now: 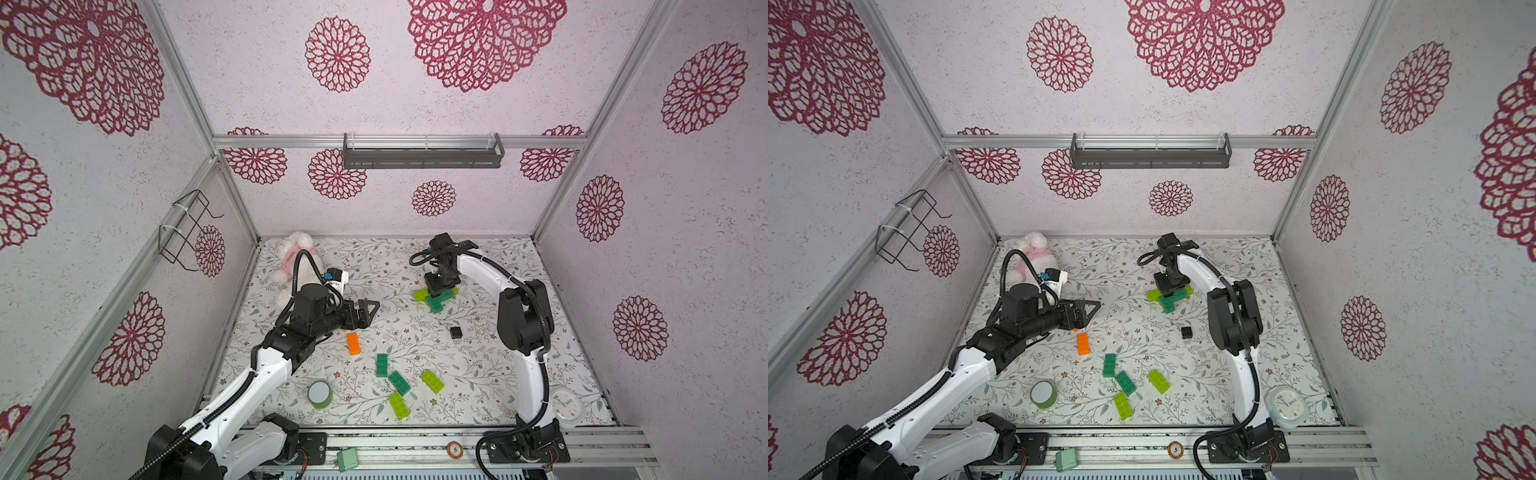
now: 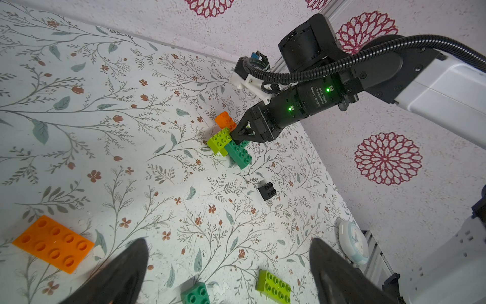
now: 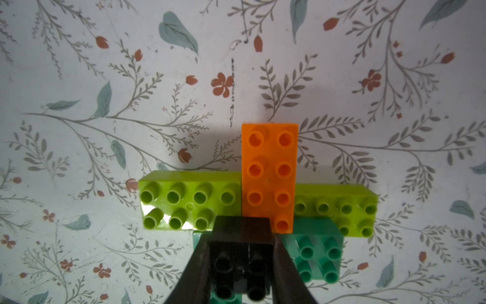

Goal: Assemble a small pinwheel with lego
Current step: Assemble the lego brick with the lego brick.

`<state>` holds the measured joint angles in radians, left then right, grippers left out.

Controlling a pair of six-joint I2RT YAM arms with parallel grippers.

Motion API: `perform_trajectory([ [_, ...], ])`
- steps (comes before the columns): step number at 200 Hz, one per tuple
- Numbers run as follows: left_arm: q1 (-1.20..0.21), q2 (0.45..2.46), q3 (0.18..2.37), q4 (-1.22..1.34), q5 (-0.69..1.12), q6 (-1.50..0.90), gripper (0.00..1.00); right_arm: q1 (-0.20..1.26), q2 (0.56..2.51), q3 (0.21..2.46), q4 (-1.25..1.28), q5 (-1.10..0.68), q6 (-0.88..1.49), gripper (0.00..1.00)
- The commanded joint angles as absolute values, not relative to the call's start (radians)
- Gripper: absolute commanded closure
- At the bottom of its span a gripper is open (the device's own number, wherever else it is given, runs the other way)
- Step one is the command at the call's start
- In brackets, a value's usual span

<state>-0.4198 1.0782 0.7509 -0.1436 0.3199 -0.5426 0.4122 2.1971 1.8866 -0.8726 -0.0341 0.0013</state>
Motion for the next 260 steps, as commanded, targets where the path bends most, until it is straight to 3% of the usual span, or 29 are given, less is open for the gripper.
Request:
perform_trajectory([
  [1, -0.412, 1.085, 0.773, -0.126, 0.318, -0.543, 0.03, 0.389, 2.237, 1.867, -0.971, -0.005, 0.025, 0.84],
  [260, -0.413, 1.101, 0.785, -0.127, 0.347, -0.537, 0.03, 0.423, 2.333, 2.089, -1.217, 0.006, 0.033, 0.87],
])
